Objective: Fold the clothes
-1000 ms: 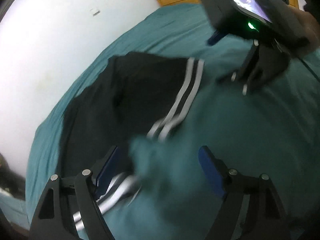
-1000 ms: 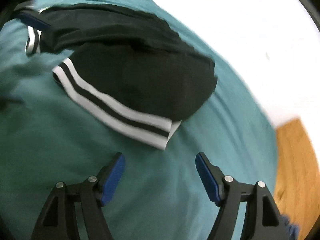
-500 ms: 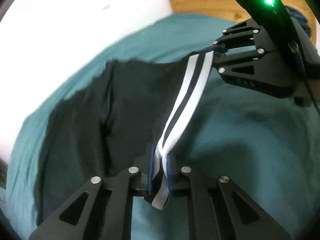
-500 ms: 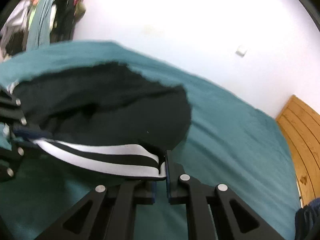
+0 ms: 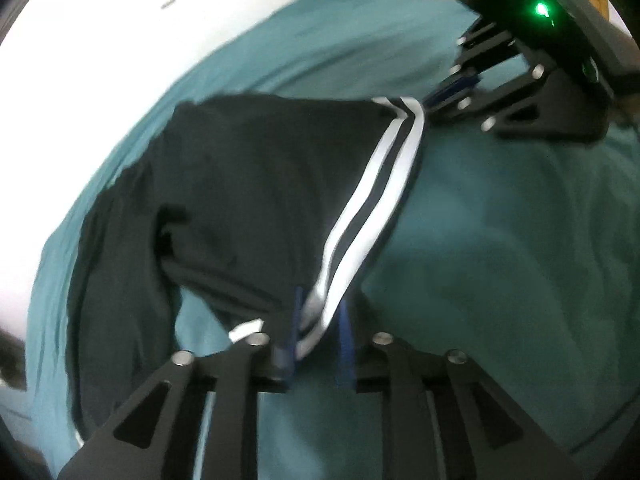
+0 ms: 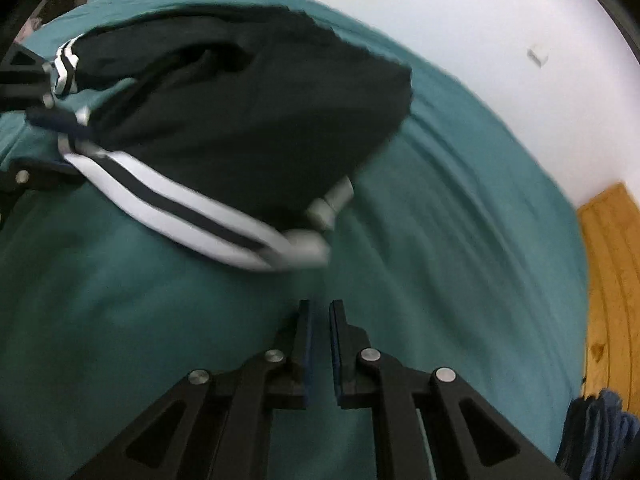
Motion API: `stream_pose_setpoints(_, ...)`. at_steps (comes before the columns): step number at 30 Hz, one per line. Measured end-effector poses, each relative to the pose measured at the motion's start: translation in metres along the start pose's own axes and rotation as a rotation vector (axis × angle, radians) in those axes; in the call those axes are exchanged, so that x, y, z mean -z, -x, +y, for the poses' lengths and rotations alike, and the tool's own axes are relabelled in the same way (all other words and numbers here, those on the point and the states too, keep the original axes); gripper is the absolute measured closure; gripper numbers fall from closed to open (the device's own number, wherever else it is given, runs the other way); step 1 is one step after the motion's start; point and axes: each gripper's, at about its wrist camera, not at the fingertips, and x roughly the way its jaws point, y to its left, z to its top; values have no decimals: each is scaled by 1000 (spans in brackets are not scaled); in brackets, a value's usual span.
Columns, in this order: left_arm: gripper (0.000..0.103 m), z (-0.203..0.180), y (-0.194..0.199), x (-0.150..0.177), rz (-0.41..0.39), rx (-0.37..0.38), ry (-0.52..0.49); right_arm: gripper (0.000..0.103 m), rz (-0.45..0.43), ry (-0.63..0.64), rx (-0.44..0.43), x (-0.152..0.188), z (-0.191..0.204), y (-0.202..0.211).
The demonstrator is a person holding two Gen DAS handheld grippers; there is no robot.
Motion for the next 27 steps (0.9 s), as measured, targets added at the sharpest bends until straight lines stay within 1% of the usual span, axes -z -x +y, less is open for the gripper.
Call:
stream_pose_setpoints(1, 46, 0, 11, 3, 14, 4, 3, 81, 21, -63, -41, 0, -13, 2)
stream_pose_setpoints(2, 44, 13, 17, 1, 17, 31, 23, 56, 41, -132, -84, -1, -27, 4)
stream_pose_setpoints(3, 40, 28, 24, -3, 18, 61, 46, 40, 47, -206, -133, -8, -45, 1)
stream_pose_setpoints(4, 32, 54, 17, -6, 17, 82, 75, 39, 50, -280, -182, -17, -63, -4)
stream_pose_setpoints(5, 28, 78, 25, -9, 11, 90, 109, 35, 52, -355, -231, -26, -81, -8)
stream_pose_setpoints(6, 26, 99, 33, -14, -4, 86, 138, 35, 55, -430, -280, -34, -100, -13)
stream_pose_setpoints(7, 19, 122, 34, -17, -22, 81, 171, 34, 58, -504, -329, -43, -118, -18)
stream_pose_setpoints(8, 18, 157, 27, -22, -32, 55, 220, 33, 61, -579, -378, -51, -136, -22)
stream_pose_setpoints(9, 18, 194, 19, -27, -41, 27, 272, 33, 49, -638, -423, -77, -155, -38)
stream_pose_setpoints(10, 18, 223, 7, -29, -39, 23, 323, 33, 33, -672, -463, -96, -166, -51)
stream_pose_setpoints(11, 18, 257, -6, -31, -19, 7, 398, 33, 16, -702, -503, -113, -177, -62)
stream_pose_setpoints(12, 18, 292, -27, -35, 12, -25, 477, 33, -11, -740, -498, -143, -192, -80)
stream_pose_setpoints(13, 18, 328, -53, -38, 49, -31, 557, 32, -20, -757, -517, -166, -202, -98)
stream_pose_setpoints(14, 18, 363, -80, -42, 87, -34, 639, 33, -26, -770, -540, -188, -212, -115)
stream_pose_setpoints(15, 18, 388, -99, -44, 102, -19, 703, 33, -21, -808, -526, -215, -224, -140)
stream_pose_setpoints(17, 18, 429, -134, -53, 121, -61, 774, 34, 4, -854, -571, -257, -238, -182)
stream_pose_setpoints(19, 18, 459, -171, -70, 144, -43, 809, 34, 19, -891, -605, -291, -246, -216)
stream_pose_setpoints(20, 18, 472, -190, -75, 161, -49, 842, 35, 36, -894, -608, -301, -248, -226)
stream_pose_setpoints(23, 18, 488, -228, -74, 228, 17, 904, 34, 85, -931, -675, -313, -243, -249)
stream_pose_setpoints(24, 18, 491, -242, -72, 255, 41, 915, 34, 85, -935, -694, -320, -246, -257)
stream_pose_setpoints(25, 18, 493, -256, -71, 282, 65, 924, 34, 91, -922, -696, -327, -245, -262)
stream_pose_setpoints(26, 18, 494, -265, -67, 298, 83, 950, 40, 97, -872, -685, -335, -239, -262)
stream_pose_setpoints(27, 19, 492, -267, -67, 282, 89, 961, 59, 103, -818, -672, -342, -233, -262)
